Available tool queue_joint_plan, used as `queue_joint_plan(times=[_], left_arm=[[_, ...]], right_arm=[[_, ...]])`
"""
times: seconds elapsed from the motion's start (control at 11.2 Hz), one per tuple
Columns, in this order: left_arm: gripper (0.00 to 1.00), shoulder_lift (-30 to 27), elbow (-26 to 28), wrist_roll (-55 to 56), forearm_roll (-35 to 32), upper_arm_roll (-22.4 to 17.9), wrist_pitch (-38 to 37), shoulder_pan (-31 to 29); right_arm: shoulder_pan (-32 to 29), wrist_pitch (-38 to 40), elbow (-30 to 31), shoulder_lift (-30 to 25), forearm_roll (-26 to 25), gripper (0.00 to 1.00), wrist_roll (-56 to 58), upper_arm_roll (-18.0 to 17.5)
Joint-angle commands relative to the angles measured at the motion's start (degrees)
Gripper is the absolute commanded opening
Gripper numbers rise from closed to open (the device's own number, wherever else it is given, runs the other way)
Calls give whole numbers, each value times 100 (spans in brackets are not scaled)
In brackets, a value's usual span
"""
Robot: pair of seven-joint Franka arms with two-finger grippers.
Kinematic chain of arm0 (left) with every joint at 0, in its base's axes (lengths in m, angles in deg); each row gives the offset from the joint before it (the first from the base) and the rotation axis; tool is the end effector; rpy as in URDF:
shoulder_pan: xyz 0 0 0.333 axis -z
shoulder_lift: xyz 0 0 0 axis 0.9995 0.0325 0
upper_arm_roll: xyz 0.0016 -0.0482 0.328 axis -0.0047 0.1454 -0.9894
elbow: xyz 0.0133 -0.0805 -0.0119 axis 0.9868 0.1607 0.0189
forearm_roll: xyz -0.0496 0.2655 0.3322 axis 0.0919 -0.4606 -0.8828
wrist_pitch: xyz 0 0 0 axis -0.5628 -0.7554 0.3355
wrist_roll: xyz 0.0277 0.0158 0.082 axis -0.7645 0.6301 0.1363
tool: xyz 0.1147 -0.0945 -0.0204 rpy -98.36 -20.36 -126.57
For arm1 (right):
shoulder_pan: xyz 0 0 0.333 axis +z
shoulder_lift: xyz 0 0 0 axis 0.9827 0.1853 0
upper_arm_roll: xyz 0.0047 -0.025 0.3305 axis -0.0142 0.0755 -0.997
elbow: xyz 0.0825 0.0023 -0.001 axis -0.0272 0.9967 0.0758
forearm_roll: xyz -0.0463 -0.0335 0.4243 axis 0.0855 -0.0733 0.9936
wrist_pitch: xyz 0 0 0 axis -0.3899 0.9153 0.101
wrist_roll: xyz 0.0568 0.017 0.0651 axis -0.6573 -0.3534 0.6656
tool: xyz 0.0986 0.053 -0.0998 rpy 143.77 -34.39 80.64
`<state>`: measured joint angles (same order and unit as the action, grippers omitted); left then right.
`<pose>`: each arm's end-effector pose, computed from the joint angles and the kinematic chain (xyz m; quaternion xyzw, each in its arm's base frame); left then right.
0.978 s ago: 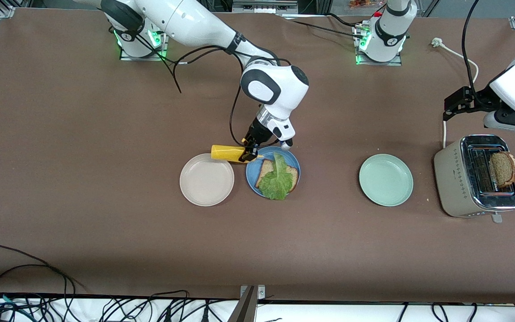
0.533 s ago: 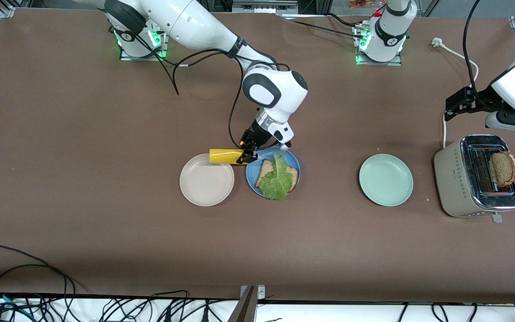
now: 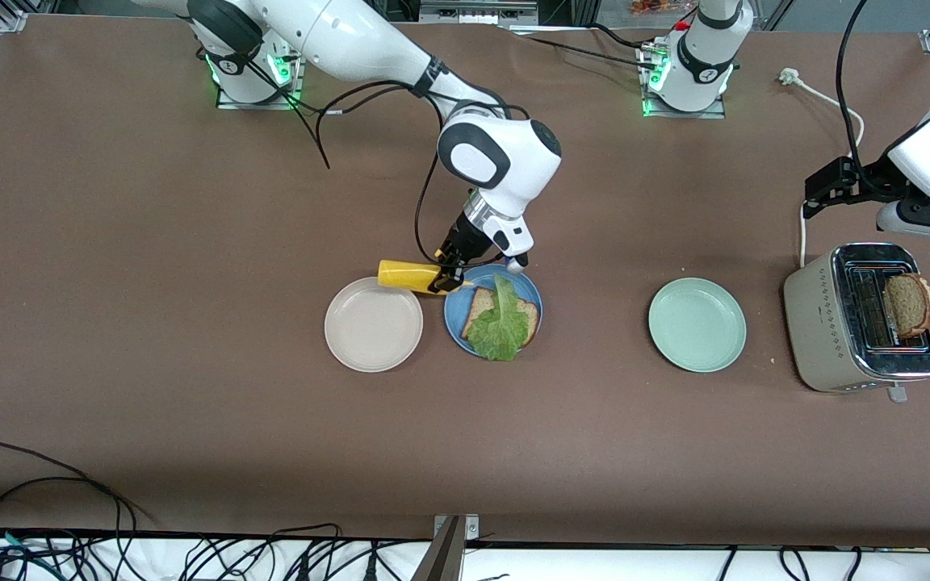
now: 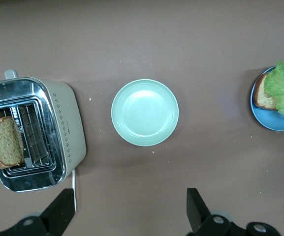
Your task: Make sandwich in blue plate with both arms
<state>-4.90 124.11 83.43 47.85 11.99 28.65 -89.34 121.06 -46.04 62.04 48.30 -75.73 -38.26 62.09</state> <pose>0.6076 -0.0338 0.5799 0.9968 -0.0795 -0.0118 0.0022 0.5310 0.5745 0.2114 0.7045 0.6186 -0.0122 0.3475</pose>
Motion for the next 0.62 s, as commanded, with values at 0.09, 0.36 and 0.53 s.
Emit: queue_joint_plan(times=[0.09, 0.36, 0.53], left_arm=[[100, 92, -204, -25, -83, 5, -62, 6], [100, 92, -195, -34, -74, -4, -62, -11], [100, 92, -195, -43, -48, 5, -62, -151]], right_arm=[[-348, 321, 13, -961, 1256, 0, -128, 19], [-859, 304, 171, -1569, 2137, 0, 143, 46], [-1254, 155, 399, -1964, 2690, 0, 381, 46]])
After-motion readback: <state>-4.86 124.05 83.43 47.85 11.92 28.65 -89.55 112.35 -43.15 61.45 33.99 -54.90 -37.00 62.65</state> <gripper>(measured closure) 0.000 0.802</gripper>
